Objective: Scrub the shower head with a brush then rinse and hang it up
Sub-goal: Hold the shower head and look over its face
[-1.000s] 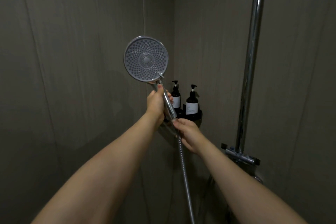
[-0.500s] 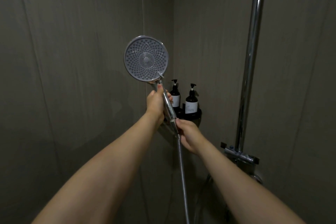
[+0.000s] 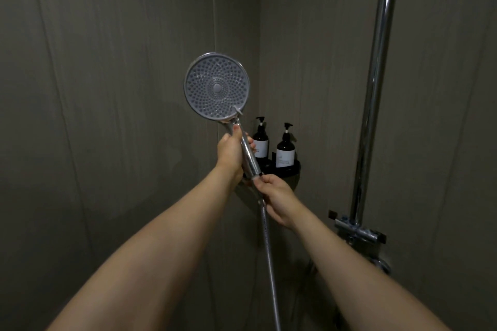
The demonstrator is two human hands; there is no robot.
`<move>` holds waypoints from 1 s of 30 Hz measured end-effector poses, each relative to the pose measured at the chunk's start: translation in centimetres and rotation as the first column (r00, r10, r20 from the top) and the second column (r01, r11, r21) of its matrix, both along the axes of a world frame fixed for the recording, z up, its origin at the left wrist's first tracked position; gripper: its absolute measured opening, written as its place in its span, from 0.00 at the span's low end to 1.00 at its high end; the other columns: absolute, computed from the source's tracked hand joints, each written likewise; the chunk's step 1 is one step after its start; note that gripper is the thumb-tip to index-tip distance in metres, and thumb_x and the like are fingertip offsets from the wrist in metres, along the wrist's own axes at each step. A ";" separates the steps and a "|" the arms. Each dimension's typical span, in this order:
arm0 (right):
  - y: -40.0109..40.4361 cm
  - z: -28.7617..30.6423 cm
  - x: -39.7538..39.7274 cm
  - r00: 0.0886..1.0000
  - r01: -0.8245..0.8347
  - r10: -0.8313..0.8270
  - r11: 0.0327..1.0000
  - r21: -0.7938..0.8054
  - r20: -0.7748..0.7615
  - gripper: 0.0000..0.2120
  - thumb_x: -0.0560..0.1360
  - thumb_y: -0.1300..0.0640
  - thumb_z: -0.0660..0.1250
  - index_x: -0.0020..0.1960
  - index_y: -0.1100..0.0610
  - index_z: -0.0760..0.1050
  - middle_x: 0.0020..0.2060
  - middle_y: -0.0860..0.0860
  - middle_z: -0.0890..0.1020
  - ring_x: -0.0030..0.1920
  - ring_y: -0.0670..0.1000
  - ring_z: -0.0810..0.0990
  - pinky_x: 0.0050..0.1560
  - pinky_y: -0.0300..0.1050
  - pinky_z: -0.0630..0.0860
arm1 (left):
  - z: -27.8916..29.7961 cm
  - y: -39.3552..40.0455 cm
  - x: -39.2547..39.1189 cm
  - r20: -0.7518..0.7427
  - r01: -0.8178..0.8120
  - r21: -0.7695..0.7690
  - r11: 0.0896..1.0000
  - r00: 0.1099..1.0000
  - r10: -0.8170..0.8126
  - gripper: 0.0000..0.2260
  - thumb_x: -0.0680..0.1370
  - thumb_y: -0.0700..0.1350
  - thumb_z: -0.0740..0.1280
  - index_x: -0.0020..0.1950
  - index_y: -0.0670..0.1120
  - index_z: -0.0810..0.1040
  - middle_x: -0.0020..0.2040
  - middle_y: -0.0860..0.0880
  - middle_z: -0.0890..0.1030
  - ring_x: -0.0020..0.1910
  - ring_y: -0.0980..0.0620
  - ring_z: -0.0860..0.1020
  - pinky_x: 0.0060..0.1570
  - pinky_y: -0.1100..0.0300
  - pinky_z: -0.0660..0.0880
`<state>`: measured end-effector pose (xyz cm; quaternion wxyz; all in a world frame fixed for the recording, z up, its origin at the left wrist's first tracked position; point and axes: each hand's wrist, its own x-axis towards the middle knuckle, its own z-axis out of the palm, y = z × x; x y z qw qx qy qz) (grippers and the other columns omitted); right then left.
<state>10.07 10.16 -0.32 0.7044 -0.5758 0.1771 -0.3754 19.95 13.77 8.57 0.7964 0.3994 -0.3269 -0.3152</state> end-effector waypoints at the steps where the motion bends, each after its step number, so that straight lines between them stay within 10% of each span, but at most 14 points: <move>1: -0.1 0.0 0.0 0.999 -0.015 0.015 1.000 0.023 0.029 0.07 0.78 0.58 0.60 0.53 0.58 0.75 0.47 0.53 0.82 0.48 0.49 0.81 0.49 0.41 0.75 | 0.0 0.0 0.0 0.000 0.003 0.002 1.000 1.000 -0.003 0.12 0.80 0.51 0.57 0.42 0.44 0.69 0.33 0.48 0.73 0.30 0.53 0.74 0.36 0.60 0.75; 10: -0.1 -0.1 0.0 1.000 0.002 -0.002 1.000 -0.021 0.005 0.09 0.78 0.61 0.60 0.41 0.56 0.76 0.34 0.49 0.79 0.38 0.46 0.76 0.42 0.38 0.72 | -0.3 0.0 0.0 -0.023 0.010 -0.014 1.000 1.000 -0.010 0.12 0.80 0.50 0.57 0.41 0.44 0.69 0.32 0.49 0.73 0.27 0.55 0.74 0.33 0.62 0.74; 17: 0.1 0.1 0.1 0.979 -0.152 0.130 0.979 0.136 0.155 0.15 0.81 0.56 0.53 0.58 0.62 0.75 0.45 0.54 0.84 0.51 0.50 0.81 0.53 0.43 0.74 | -0.4 -0.3 0.1 -0.017 0.011 -0.004 1.000 1.000 -0.011 0.12 0.80 0.50 0.58 0.40 0.44 0.68 0.32 0.48 0.73 0.29 0.53 0.73 0.31 0.63 0.74; 30: 0.2 -0.4 0.3 0.997 0.066 -0.064 0.995 -0.069 0.036 0.08 0.77 0.67 0.60 0.42 0.57 0.73 0.34 0.49 0.79 0.32 0.39 0.78 0.36 0.30 0.75 | -0.3 -0.7 0.7 -0.045 0.006 -0.007 1.000 0.999 -0.007 0.12 0.80 0.51 0.58 0.42 0.44 0.69 0.32 0.49 0.74 0.24 0.57 0.75 0.28 0.63 0.75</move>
